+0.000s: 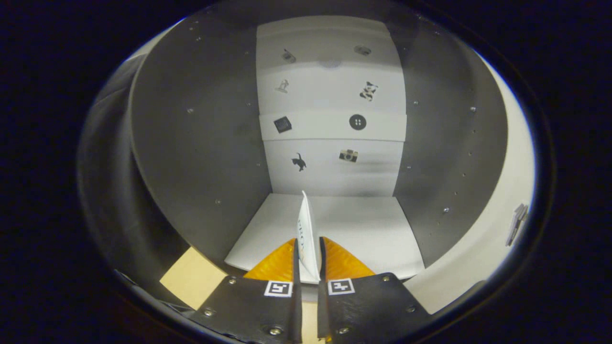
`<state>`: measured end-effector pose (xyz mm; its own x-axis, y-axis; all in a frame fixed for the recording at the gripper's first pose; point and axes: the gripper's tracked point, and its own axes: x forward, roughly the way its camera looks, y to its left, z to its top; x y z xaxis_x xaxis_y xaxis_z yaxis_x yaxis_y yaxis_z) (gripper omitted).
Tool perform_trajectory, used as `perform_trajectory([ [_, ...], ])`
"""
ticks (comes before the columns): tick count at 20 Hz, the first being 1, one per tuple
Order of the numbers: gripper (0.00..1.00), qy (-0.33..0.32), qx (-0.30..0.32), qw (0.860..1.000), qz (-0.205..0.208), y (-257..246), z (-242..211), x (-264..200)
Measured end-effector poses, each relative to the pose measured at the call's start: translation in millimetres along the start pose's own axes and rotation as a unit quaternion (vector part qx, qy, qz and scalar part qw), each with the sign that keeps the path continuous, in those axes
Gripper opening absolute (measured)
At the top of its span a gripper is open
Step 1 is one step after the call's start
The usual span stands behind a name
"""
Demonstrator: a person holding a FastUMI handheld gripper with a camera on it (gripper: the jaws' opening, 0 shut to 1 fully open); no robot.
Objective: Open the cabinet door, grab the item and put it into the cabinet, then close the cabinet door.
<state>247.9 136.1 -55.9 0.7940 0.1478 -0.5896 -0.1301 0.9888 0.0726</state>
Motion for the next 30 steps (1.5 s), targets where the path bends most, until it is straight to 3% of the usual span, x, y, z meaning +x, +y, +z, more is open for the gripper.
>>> perform_trajectory([
  [11,0.12,0.111,-0.024,0.993,-0.014,-7.5,-17.0,45.8],
  [20,0.13,0.138,-0.04,0.99,-0.015,-0.6,-26.8,60.7],
  [23,0.24,0.134,-0.039,0.99,-0.014,2.3,-24.6,60.8],
  [28,0.32,0.118,-0.034,0.992,-0.012,4.9,-18.3,56.2],
  [30,0.44,0.105,-0.038,0.994,-0.012,4.9,-14.2,52.8],
])
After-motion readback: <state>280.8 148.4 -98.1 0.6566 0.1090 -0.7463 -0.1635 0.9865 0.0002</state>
